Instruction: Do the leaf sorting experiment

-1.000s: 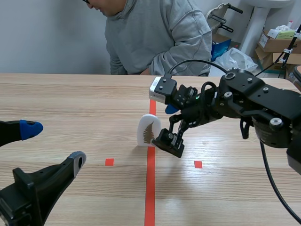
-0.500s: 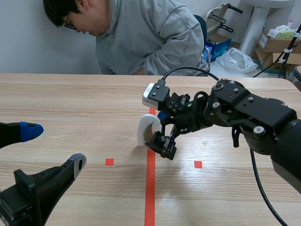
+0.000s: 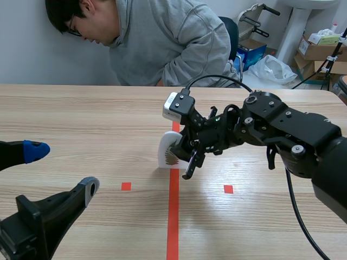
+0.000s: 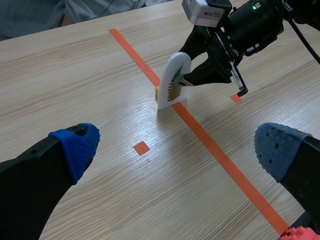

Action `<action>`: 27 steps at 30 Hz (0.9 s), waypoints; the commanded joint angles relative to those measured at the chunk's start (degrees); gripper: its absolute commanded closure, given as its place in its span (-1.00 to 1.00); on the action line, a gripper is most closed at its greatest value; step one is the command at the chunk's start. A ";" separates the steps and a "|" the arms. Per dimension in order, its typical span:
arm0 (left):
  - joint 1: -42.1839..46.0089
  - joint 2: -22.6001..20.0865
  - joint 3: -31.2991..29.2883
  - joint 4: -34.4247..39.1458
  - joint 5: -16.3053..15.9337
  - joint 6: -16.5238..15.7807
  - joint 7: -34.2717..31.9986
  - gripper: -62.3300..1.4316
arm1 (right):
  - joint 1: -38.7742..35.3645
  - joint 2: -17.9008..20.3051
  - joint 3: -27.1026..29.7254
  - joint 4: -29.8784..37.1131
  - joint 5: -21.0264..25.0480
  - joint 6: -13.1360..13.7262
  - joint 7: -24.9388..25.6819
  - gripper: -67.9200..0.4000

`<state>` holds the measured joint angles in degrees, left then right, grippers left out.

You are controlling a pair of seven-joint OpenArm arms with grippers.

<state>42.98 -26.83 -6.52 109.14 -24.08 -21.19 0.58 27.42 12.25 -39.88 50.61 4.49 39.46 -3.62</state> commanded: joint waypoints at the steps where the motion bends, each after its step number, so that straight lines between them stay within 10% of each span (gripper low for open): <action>1: 0.00 0.15 -0.42 1.20 -0.35 -0.13 -0.92 -1.00 | 1.31 0.59 0.37 1.33 0.63 0.00 0.81 0.74; 12: -0.02 0.13 -0.42 1.20 -0.35 -0.13 -0.92 -1.00 | 1.31 0.72 0.61 1.99 1.60 0.02 -2.54 0.94; 20: 0.00 0.13 -0.42 1.20 -0.35 -0.13 -0.72 -1.00 | -0.42 7.02 7.15 8.70 18.49 -0.68 -10.16 0.94; 27: -0.50 0.13 -0.42 1.20 -0.35 -0.13 -0.74 -1.00 | -6.86 14.34 22.88 15.39 24.50 -4.55 -19.76 0.94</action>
<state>42.85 -26.83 -6.52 109.14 -24.08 -21.17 0.60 20.82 25.54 -17.23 66.19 28.21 35.20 -23.35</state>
